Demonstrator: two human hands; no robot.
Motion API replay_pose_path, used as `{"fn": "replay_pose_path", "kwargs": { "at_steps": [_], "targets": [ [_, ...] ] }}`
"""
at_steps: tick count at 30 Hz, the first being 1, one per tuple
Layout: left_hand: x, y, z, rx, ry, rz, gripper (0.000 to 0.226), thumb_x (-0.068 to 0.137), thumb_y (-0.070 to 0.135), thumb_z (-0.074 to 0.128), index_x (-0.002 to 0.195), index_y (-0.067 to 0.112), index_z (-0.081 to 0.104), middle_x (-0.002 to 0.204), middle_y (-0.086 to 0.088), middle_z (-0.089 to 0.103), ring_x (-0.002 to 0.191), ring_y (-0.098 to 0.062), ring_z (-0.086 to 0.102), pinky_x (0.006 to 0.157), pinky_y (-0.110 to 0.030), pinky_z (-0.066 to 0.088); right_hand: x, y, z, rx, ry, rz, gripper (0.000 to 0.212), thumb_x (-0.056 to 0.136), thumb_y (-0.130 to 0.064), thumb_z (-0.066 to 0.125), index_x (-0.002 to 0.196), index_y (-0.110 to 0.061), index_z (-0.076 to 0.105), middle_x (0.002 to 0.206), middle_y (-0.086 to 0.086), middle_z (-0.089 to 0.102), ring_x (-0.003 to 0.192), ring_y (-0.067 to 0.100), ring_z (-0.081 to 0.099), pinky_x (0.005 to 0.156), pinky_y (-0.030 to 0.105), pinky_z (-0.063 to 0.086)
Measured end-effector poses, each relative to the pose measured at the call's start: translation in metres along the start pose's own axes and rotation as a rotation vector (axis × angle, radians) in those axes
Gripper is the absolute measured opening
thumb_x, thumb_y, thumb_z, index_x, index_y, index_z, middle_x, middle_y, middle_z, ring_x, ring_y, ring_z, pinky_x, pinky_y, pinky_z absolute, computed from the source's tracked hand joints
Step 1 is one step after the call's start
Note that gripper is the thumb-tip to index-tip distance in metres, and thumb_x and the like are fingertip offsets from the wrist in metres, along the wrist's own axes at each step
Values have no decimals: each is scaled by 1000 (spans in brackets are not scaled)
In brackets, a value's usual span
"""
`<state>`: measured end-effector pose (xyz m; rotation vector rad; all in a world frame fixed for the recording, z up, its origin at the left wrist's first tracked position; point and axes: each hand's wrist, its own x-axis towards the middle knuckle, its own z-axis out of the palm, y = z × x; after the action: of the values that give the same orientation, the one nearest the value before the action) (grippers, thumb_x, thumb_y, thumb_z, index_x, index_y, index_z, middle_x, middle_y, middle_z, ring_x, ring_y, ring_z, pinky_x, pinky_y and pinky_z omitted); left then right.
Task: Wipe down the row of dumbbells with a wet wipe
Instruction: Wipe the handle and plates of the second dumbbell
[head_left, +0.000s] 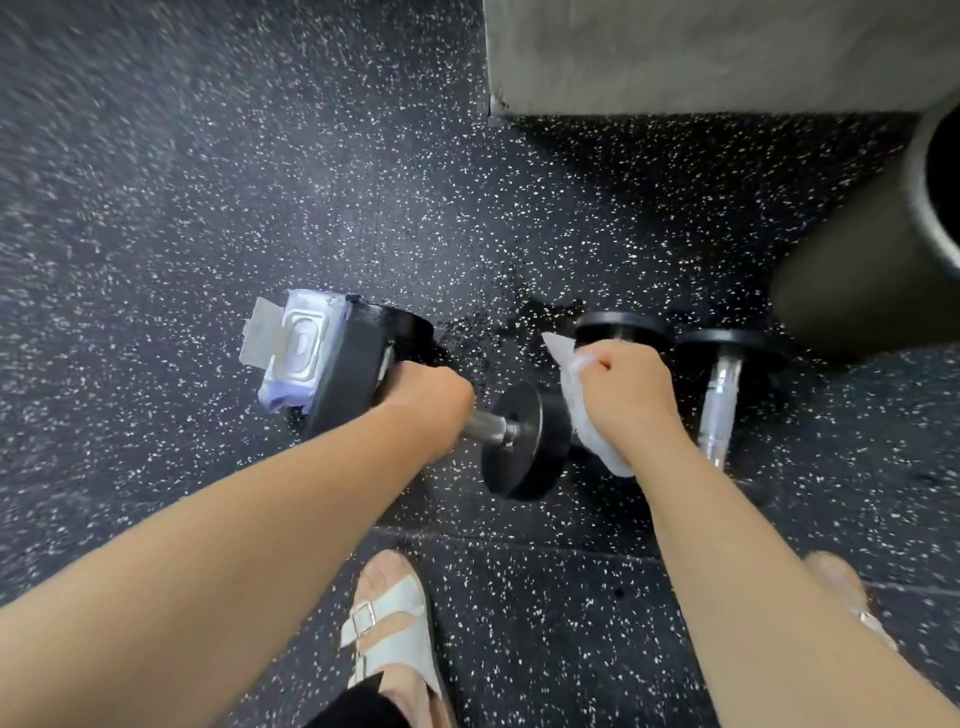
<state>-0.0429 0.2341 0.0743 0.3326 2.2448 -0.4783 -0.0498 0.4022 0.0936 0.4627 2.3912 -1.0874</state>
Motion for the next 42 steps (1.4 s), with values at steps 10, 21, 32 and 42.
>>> {"fn": "replay_pose_path", "kwargs": {
  "at_steps": [10, 21, 32, 42],
  "targets": [
    [66, 28, 21, 450, -92, 324, 18, 91, 9, 56, 105, 11, 69, 108, -2, 70, 100, -25, 62, 94, -37, 40, 20, 32, 67, 178, -186, 125, 30, 91, -7, 39, 89, -4, 69, 65, 1, 52, 56, 14, 37, 50, 24, 30],
    [132, 23, 40, 431, 157, 448, 20, 91, 10, 52, 100, 17, 69, 105, 6, 68, 112, -22, 49, 106, -35, 24, 80, 49, 59, 384, 23, 212, 25, 88, -4, 42, 76, -3, 64, 64, -4, 49, 56, 12, 43, 50, 17, 37],
    [81, 16, 72, -814, 502, -69, 42, 80, 1, 64, 120, 13, 61, 131, -8, 52, 121, -23, 46, 106, -34, 38, 85, 45, 61, 656, 27, 420, 39, 84, -7, 51, 49, -24, 56, 35, -17, 39, 47, 9, 36, 46, 22, 29],
    [123, 54, 63, -1624, 149, -554, 42, 88, 23, 62, 121, 3, 45, 112, -13, 59, 98, -30, 59, 85, -38, 51, 82, 50, 75, 874, 15, 482, 17, 85, -5, 55, 74, -15, 62, 74, 4, 60, 70, 17, 58, 76, 39, 54]
  ]
}}
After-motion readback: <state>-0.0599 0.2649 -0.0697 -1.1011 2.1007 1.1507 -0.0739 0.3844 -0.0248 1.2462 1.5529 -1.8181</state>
